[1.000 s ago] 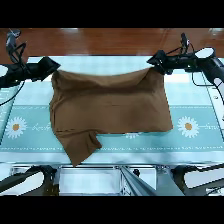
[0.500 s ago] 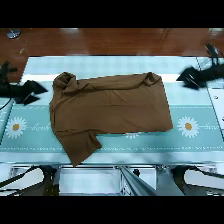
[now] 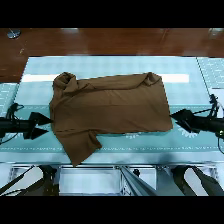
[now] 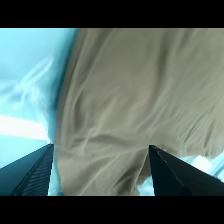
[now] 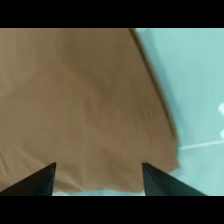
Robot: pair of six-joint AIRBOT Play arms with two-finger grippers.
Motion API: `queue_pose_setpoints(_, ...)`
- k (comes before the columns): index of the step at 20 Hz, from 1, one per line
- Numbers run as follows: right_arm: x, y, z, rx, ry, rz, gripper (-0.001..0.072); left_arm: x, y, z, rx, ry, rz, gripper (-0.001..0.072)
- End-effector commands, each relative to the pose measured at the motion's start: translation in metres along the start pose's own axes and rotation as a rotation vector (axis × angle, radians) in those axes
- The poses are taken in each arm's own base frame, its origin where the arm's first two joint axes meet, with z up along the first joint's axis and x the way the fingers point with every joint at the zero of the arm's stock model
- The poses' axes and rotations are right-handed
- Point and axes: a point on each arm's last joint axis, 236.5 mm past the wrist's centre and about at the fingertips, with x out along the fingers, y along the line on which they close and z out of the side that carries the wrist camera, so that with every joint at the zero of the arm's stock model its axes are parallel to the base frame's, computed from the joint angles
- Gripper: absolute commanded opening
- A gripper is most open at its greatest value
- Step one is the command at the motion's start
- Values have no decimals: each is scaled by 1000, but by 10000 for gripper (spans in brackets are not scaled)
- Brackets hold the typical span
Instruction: Fold the shirts.
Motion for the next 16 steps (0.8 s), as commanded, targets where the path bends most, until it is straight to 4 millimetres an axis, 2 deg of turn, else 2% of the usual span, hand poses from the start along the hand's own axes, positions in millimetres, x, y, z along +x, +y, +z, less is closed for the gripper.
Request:
queue_pose_setpoints(1, 12, 7, -29, -19, 49, 38, 618, 20, 15, -26, -45, 49, -8, 704)
queue_pose_setpoints(3, 13, 9, -31, -27, 59, 40, 617, 27, 21, -29, -60, 44, 1, 704)
queue_pose_setpoints(6, 13, 10, -33, -19, 69, 43, 617, 28, 22, -23, -62, 16, 1, 704)
queue_pose_setpoints(7, 13, 10, -34, -20, 70, 43, 618, 29, 15, -16, -65, -11, -22, 703)
queue_pose_setpoints(9, 13, 10, -34, -17, 71, 44, 618, 34, -12, -7, 17, -49, -102, 702)
queue_pose_setpoints(12, 13, 2, -22, 18, 23, 8, 618, 53, -21, -17, 92, -6, -67, 698)
queue_pose_setpoints(13, 12, -8, -13, 40, -11, -41, 618, 57, -23, -22, 109, 17, -61, 659)
queue_pose_setpoints(14, 8, -22, -5, 55, -40, -108, 618, 60, -25, -24, 119, 30, -59, 367)
queue_pose_setpoints(15, 4, -35, -1, 73, -53, -171, 618, 59, -26, -24, 125, 32, -61, 25)
queue_pose_setpoints(16, 1, -43, -1, 86, -51, -210, 618, 57, -28, -23, 131, 32, -64, 20)
